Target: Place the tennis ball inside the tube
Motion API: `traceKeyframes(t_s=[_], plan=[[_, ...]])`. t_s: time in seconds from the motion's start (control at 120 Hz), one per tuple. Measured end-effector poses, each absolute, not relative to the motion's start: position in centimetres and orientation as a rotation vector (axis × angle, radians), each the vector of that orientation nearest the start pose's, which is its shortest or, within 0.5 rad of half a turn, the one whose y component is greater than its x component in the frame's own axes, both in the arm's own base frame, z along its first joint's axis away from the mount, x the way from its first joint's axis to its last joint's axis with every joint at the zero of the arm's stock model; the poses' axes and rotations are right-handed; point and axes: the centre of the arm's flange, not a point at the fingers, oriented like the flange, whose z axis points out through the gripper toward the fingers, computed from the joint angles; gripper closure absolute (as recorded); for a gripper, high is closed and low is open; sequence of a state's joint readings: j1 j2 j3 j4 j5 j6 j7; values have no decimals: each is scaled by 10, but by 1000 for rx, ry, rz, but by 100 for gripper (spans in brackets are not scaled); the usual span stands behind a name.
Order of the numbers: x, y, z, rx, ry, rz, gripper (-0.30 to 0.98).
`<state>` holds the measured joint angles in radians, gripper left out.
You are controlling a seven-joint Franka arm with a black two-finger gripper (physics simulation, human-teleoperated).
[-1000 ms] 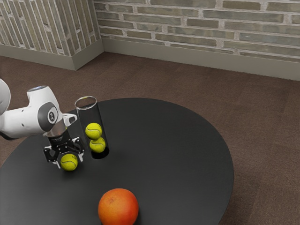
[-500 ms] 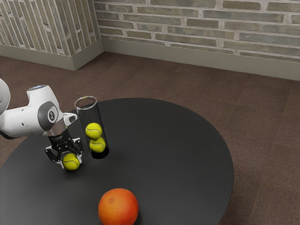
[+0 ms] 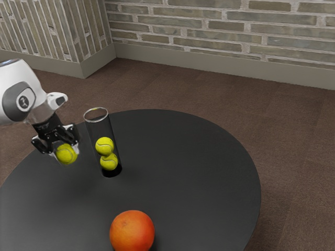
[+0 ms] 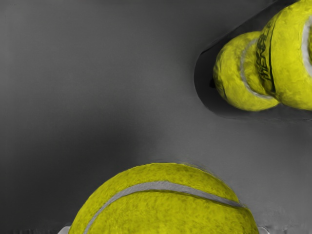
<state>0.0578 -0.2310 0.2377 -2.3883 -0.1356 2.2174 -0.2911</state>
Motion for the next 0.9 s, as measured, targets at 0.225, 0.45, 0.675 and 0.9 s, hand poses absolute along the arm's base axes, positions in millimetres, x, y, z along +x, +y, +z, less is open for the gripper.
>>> traceKeyframes(t_s=[0.225, 0.45, 0.675, 0.9], plan=[[483, 108, 535, -3048, -928, -201, 36], [541, 87, 552, -2991, -912, -54, 35], [560, 68, 546, -2975, -926, 22, 35], [579, 60, 533, -2963, -951, 59, 36]])
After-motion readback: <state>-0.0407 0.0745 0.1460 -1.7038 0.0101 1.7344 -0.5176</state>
